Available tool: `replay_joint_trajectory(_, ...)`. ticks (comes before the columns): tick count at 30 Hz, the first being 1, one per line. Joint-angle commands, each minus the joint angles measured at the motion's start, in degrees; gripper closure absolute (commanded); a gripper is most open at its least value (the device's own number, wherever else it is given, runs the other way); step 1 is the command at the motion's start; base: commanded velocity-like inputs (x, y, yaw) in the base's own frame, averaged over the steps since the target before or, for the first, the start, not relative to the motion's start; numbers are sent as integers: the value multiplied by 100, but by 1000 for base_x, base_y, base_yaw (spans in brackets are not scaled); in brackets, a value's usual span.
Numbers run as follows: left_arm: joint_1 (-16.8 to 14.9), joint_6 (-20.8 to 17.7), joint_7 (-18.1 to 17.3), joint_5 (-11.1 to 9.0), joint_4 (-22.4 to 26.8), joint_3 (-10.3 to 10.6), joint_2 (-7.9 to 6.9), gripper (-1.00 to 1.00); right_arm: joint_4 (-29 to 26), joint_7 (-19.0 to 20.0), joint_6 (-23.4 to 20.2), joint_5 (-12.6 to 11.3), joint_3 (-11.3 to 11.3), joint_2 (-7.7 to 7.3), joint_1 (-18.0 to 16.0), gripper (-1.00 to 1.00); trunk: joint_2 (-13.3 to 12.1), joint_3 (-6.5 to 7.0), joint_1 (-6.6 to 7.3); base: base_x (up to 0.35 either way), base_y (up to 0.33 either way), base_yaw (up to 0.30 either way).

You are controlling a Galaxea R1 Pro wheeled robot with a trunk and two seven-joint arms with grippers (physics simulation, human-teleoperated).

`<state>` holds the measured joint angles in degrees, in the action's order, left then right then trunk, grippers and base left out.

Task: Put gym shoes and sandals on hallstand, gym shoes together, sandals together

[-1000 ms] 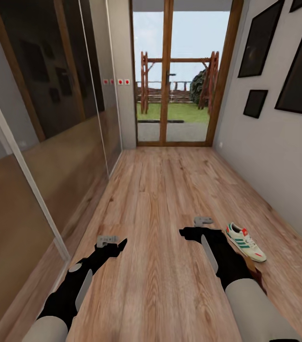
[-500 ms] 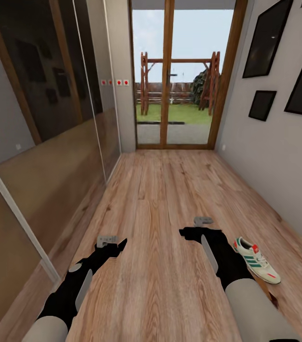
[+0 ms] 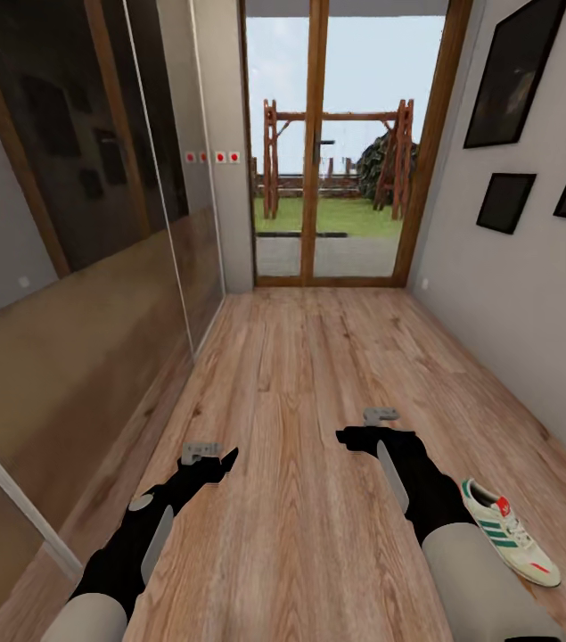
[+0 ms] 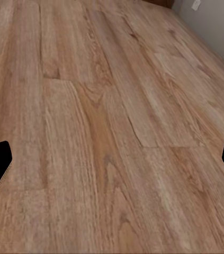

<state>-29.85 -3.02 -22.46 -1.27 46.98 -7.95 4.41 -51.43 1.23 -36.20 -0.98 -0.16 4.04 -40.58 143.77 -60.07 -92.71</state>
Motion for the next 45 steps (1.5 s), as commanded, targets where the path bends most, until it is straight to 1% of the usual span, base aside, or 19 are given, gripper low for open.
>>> replay_joint_trajectory(1,-3,-32,-47,-13,4,-31,8,-100,-7,9,-28,-8,-2,0,-2,-100,2,-6,-2,348,0,0)
replay_joint_trajectory(6,-3,-31,-47,-13,4,-31,8,-100,-7,8,-28,-8,-2,0,-2,-100,2,-6,-2,348,0,-11)
replay_joint_trajectory(12,-3,-32,-47,-13,4,-31,8,-100,-7,2,-28,3,-2,0,-2,-100,2,-6,-2,348,0,-155)
replay_joint_trajectory(18,-3,-32,-47,-13,4,-31,8,-100,-7,16,-28,4,-2,0,-2,-100,2,-6,-2,348,0,-43)
replay_joint_trajectory(19,17,1,-66,-39,37,-46,41,-100,-41,17,-61,21,-11,-9,-2,-100,2,-6,-2,0,0,0)
replay_joint_trajectory(23,23,113,-67,-39,48,-53,162,-100,-169,17,-156,20,-11,-9,-2,-100,2,-6,-2,0,0,0)
replay_joint_trajectory(26,27,119,-67,-40,48,-59,166,-100,-232,8,-159,16,-9,-9,-2,-100,2,-6,-2,0,0,0)
replay_joint_trajectory(28,30,175,-66,-40,48,-63,211,-100,-224,1,-159,8,-9,-9,-2,-100,2,-6,-2,0,0,0)
replay_joint_trajectory(33,32,302,-65,-42,48,-66,243,-100,-215,12,-160,16,-5,-9,-2,-100,2,-6,-2,26,0,0)
replay_joint_trajectory(40,32,304,-65,-45,48,-66,245,-100,-212,9,-160,5,-9,-9,-2,-100,2,-6,-2,274,53,0)
replay_joint_trajectory(45,32,305,-65,-46,48,-66,245,-100,-210,5,-160,17,-5,-9,-2,-100,2,-6,-2,302,164,0)
